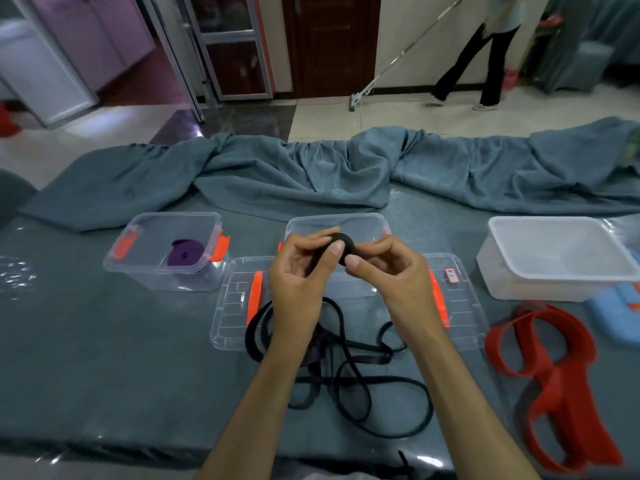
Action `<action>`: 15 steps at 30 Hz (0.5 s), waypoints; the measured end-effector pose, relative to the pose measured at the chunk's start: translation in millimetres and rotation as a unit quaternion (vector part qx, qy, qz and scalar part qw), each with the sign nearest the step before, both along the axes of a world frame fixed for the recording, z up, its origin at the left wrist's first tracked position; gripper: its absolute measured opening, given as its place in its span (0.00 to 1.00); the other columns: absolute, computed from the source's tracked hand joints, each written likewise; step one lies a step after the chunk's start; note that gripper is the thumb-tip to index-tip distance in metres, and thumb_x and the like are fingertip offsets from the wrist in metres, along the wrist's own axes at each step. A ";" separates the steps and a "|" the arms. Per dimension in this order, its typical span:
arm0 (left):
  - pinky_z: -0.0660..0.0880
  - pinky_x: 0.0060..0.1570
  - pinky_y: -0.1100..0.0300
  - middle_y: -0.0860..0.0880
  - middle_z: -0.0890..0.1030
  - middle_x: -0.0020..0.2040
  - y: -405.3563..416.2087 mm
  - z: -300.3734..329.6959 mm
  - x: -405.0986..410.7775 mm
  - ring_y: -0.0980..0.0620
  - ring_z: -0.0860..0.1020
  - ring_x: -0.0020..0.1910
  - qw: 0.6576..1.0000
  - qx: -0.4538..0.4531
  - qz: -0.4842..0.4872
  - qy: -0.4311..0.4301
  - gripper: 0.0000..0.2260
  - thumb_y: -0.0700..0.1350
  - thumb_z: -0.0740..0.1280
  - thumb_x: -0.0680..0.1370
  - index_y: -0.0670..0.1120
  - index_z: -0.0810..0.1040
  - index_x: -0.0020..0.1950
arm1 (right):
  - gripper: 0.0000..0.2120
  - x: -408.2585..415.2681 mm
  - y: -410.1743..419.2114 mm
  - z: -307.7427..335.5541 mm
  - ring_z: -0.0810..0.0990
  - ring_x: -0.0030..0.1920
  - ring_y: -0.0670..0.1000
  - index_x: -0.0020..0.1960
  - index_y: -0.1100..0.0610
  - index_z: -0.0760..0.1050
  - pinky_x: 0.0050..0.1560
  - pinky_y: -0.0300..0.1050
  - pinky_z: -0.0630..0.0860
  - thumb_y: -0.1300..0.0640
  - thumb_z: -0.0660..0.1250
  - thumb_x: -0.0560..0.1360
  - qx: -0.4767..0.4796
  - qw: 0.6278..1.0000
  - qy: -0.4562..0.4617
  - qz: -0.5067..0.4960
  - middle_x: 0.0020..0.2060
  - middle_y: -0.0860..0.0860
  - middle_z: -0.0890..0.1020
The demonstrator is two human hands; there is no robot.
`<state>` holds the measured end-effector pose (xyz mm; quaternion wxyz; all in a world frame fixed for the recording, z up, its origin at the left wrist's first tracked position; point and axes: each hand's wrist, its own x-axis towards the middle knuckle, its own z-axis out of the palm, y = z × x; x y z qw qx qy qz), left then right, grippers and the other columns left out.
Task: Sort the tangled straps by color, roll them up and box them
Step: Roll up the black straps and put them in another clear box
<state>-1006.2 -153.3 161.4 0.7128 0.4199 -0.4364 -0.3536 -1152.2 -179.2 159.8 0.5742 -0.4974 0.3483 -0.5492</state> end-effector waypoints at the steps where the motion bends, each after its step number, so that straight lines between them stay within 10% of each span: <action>1: 0.80 0.58 0.62 0.45 0.87 0.57 -0.3 0.4 -2.1 0.47 0.85 0.60 1.000 -0.002 0.009 0.006 0.04 0.40 0.76 0.79 0.47 0.85 0.51 | 0.10 1.4 0.7 -0.1 0.88 0.53 0.58 0.50 0.58 0.82 0.56 0.48 0.84 0.61 0.80 0.73 -0.001 1.000 -0.006 -0.002 0.50 0.57 0.88; 9: 0.76 0.70 0.42 0.55 0.85 0.60 -0.7 -2.5 -0.7 0.50 0.82 0.64 0.991 0.016 0.014 -0.134 0.13 0.50 0.71 0.82 0.57 0.84 0.66 | 0.07 2.1 -5.3 1.7 0.87 0.58 0.59 0.52 0.59 0.83 0.59 0.55 0.84 0.62 0.78 0.75 0.028 0.997 -0.068 0.021 0.55 0.59 0.88; 15: 0.80 0.63 0.49 0.54 0.85 0.61 -4.0 -1.8 -7.4 0.47 0.83 0.64 0.983 0.014 0.011 -0.183 0.13 0.47 0.67 0.85 0.55 0.81 0.69 | 0.08 0.7 -11.0 5.6 0.88 0.54 0.57 0.46 0.59 0.81 0.52 0.48 0.85 0.59 0.79 0.73 0.014 1.000 -0.022 -0.006 0.53 0.56 0.88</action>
